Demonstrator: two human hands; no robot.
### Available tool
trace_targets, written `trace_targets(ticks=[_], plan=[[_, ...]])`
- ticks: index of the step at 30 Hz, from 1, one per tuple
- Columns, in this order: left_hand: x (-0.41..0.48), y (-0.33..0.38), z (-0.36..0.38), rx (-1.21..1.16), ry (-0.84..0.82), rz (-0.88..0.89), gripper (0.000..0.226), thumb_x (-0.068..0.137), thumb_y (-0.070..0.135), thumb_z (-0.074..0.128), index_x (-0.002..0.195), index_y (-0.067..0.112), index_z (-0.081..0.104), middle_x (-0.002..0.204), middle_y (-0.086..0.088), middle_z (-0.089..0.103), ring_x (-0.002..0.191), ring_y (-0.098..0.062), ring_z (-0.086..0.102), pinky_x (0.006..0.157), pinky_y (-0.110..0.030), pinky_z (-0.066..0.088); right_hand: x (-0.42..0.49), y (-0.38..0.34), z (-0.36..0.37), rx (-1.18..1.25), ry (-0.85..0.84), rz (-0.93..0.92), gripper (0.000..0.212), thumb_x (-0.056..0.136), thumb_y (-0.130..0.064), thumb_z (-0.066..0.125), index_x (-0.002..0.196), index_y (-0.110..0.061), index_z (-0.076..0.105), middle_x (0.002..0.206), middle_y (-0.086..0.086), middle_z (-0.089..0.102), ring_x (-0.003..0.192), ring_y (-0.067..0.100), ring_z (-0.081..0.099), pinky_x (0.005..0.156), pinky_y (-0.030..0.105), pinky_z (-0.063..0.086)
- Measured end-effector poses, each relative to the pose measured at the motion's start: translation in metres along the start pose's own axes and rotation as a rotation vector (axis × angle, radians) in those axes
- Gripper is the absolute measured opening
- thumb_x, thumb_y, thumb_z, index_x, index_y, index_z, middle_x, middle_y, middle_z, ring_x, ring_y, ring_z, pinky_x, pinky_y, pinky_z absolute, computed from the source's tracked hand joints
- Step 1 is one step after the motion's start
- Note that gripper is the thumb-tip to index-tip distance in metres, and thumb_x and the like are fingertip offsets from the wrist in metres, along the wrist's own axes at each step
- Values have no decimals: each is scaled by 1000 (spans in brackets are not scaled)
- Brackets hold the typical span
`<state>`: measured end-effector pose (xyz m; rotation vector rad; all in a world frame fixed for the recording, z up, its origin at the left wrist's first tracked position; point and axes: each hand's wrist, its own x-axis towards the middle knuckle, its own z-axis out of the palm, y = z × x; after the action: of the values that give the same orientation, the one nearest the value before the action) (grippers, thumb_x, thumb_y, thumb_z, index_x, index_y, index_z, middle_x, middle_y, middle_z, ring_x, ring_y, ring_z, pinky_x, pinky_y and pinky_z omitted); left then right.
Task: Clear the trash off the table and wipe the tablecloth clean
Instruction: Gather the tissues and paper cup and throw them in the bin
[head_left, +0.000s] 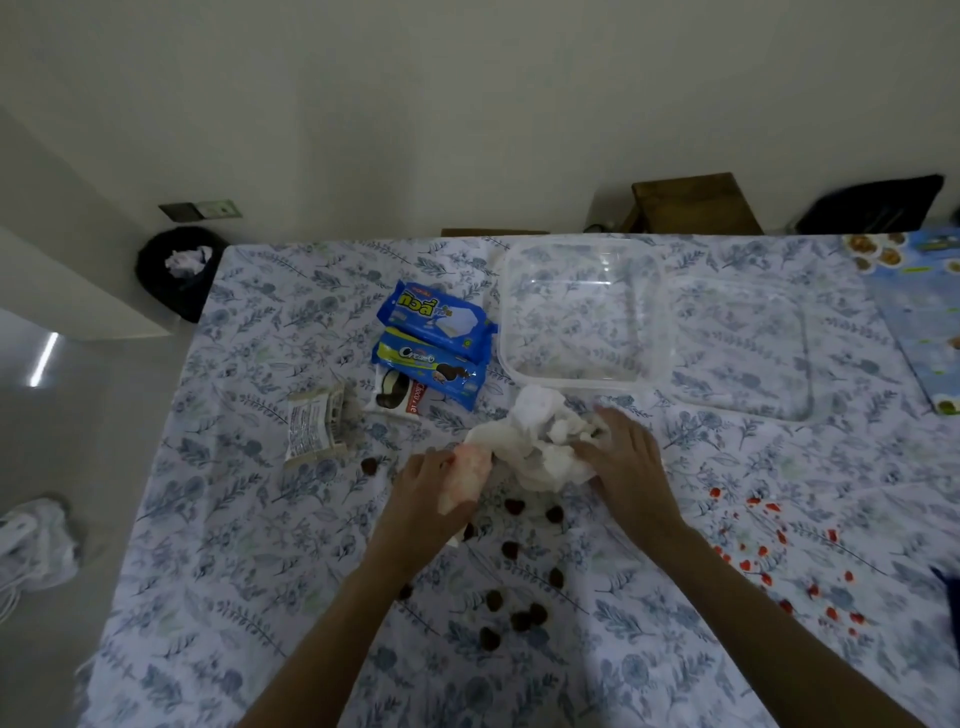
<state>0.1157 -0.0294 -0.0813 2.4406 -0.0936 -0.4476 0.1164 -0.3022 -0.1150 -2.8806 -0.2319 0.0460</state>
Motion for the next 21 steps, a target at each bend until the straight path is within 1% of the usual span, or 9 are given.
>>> trace_targets(ticks=[1, 2, 3, 6, 9, 12, 15, 18, 21], plan=[[0, 0, 0, -1, 4, 1, 57, 82, 31, 69, 131, 15, 44, 128, -5, 45, 113, -18, 41, 88, -27, 33, 5, 0, 2, 27, -24, 39, 47, 69, -18, 77, 114, -21, 64, 146, 22, 36, 137, 43, 29, 110, 59, 26], [-1, 0, 1, -2, 8, -1, 57, 82, 31, 68, 131, 16, 44, 127, -5, 45, 113, -18, 41, 87, -27, 33, 9, -1, 5, 75, -53, 71, 47, 71, -17, 77, 116, -20, 64, 150, 23, 29, 140, 44, 21, 111, 64, 20], [-1, 1, 1, 0, 13, -1, 57, 82, 32, 68, 131, 16, 44, 127, -4, 45, 113, -19, 42, 88, -27, 34, 13, -2, 8, 131, -85, 85, 47, 73, -16, 76, 117, -18, 63, 151, 23, 26, 141, 44, 20, 109, 66, 23], [-1, 2, 3, 13, 26, 10, 57, 82, 33, 68, 131, 17, 44, 128, -3, 46, 112, -18, 43, 91, -28, 36, 20, -10, 16, 265, -77, 87, 50, 79, -16, 68, 127, -15, 53, 147, 14, 35, 135, 36, 33, 103, 58, 36], [-1, 2, 5, 4, 25, 2, 59, 81, 35, 68, 132, 18, 45, 129, -3, 46, 113, -19, 45, 94, -31, 39, 23, -28, 18, 494, 11, 225, 59, 87, -9, 55, 141, -12, 33, 144, 15, 36, 128, 36, 37, 103, 51, 39], [0, 2, 7, 3, 21, 11, 60, 80, 36, 68, 132, 19, 44, 129, -2, 45, 113, -18, 46, 92, -29, 39, 30, -47, 18, 615, 72, 214, 66, 89, -3, 50, 147, -13, 20, 147, 15, 29, 134, 30, 32, 109, 41, 35], [-1, 3, 7, 1, 24, 14, 60, 80, 36, 68, 132, 20, 44, 129, -1, 44, 113, -18, 45, 91, -27, 39, 36, -57, 22, 532, 68, 97, 69, 90, -8, 52, 149, -21, 19, 149, 16, 25, 133, 28, 34, 105, 35, 36], [-2, 2, 5, -13, 19, 16, 59, 82, 34, 68, 133, 19, 43, 130, -1, 43, 116, -18, 43, 92, -27, 38, 44, -63, 26, 323, -40, -61, 70, 90, -11, 53, 148, -35, 21, 154, 17, 20, 133, 36, 38, 100, 50, 45], [-5, 1, 1, -28, 19, -6, 58, 82, 33, 68, 133, 19, 43, 129, 0, 43, 114, -17, 44, 87, -23, 36, 55, -71, 22, 104, -68, -174, 70, 84, -8, 51, 145, -33, 31, 150, 19, 32, 112, 38, 56, 83, 46, 53]])
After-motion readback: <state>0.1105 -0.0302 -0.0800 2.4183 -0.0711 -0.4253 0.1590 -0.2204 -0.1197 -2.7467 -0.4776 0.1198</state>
